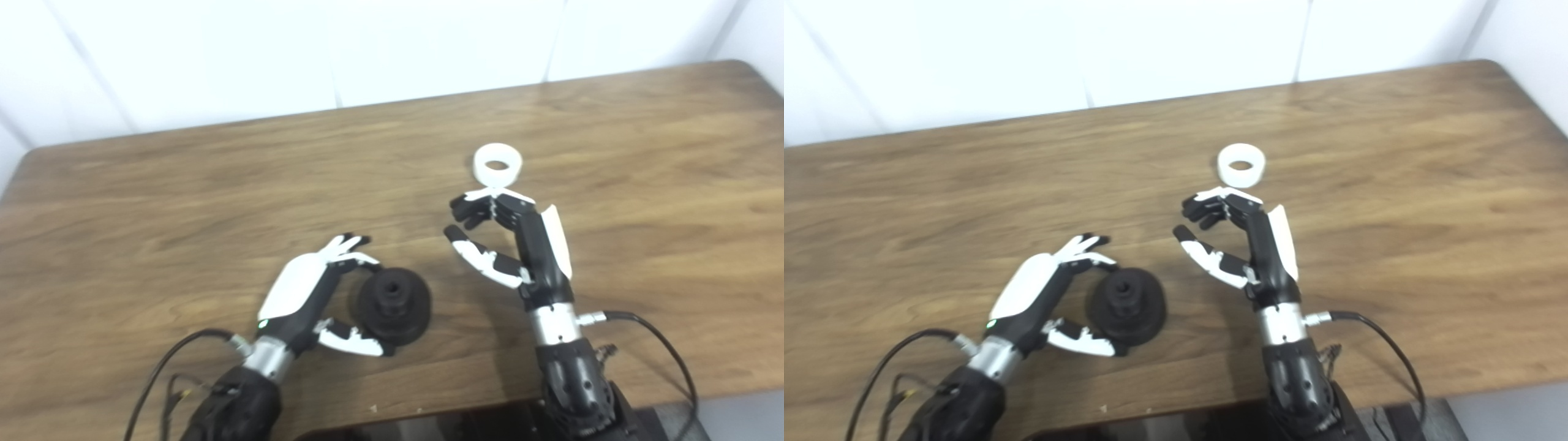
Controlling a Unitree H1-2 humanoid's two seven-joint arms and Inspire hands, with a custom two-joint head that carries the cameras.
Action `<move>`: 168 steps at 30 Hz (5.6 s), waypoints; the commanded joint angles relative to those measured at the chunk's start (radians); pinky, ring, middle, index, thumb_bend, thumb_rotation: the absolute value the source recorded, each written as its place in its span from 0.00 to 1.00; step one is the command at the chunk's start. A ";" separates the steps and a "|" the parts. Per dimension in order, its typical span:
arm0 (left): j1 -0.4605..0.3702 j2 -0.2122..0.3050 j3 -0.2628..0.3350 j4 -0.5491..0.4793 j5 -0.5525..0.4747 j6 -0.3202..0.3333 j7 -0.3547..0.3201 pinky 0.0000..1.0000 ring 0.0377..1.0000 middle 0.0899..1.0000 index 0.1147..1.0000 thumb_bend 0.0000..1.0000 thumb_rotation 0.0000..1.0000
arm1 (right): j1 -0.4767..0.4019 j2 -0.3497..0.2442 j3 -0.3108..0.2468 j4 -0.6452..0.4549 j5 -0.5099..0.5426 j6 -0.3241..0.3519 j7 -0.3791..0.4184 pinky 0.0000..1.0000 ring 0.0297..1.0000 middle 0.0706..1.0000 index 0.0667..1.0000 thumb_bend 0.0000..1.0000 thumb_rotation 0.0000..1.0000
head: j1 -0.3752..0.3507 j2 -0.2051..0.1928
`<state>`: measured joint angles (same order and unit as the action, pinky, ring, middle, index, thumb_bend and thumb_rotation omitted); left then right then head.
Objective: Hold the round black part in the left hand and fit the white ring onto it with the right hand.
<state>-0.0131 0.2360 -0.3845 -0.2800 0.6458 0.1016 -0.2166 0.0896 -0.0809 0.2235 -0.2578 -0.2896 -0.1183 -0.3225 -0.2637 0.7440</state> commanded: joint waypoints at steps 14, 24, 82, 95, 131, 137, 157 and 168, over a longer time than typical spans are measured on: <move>0.007 0.026 0.042 -0.029 -0.026 -0.057 -0.017 0.95 0.98 0.92 0.53 0.89 0.21 | -0.222 -0.063 -0.161 -0.045 -0.215 0.296 0.083 0.54 0.65 0.70 0.46 0.50 0.16 | -0.028 -0.007; 0.011 0.015 0.042 -0.039 -0.017 -0.049 -0.027 0.93 0.98 0.92 0.54 0.88 0.20 | -0.390 -0.193 -0.159 0.080 -0.383 0.407 0.170 0.64 0.82 0.87 0.77 0.57 0.51 | -0.010 0.000; 0.004 -0.016 0.053 -0.051 0.006 -0.020 -0.043 0.95 0.99 0.93 0.55 0.87 0.19 | -0.485 -0.268 0.003 0.420 -0.366 0.278 0.322 0.94 0.94 0.90 0.63 0.84 0.32 | 0.056 0.035; 0.007 -0.028 0.050 -0.055 0.012 -0.011 -0.047 0.94 0.99 0.93 0.54 0.87 0.19 | -0.403 -0.157 -0.016 0.493 -0.360 0.218 0.090 0.91 0.89 0.82 0.46 0.52 0.15 | 0.071 0.047; -0.012 -0.085 0.029 -0.039 0.078 0.037 -0.049 0.93 0.98 0.93 0.54 0.89 0.21 | -0.226 -0.140 -0.074 -0.080 -0.242 0.193 0.240 0.81 0.87 0.77 0.45 0.52 0.14 | 0.245 0.086; -0.016 -0.099 0.033 -0.031 0.087 0.040 -0.043 0.94 0.99 0.93 0.53 0.90 0.22 | -0.196 -0.132 -0.076 -0.210 -0.225 0.222 0.320 0.81 0.87 0.75 0.45 0.52 0.14 | 0.269 0.093; -0.033 -0.102 0.029 -0.031 0.095 0.051 -0.050 0.94 0.98 0.93 0.53 0.90 0.23 | -0.044 -0.072 0.008 -0.348 -0.231 0.241 0.464 0.76 0.84 0.73 0.44 0.52 0.15 | 0.303 0.110; -0.038 -0.104 0.027 -0.019 0.091 0.042 -0.040 0.94 0.98 0.93 0.53 0.90 0.24 | 0.009 -0.055 0.065 -0.322 -0.252 0.222 0.482 0.76 0.86 0.74 0.45 0.52 0.14 | 0.317 0.116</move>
<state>-0.0171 0.1357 -0.3570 -0.2906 0.7330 0.1623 -0.2789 0.1096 -0.1531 0.2831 -0.5612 -0.5334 0.1389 0.1643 0.0521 0.8590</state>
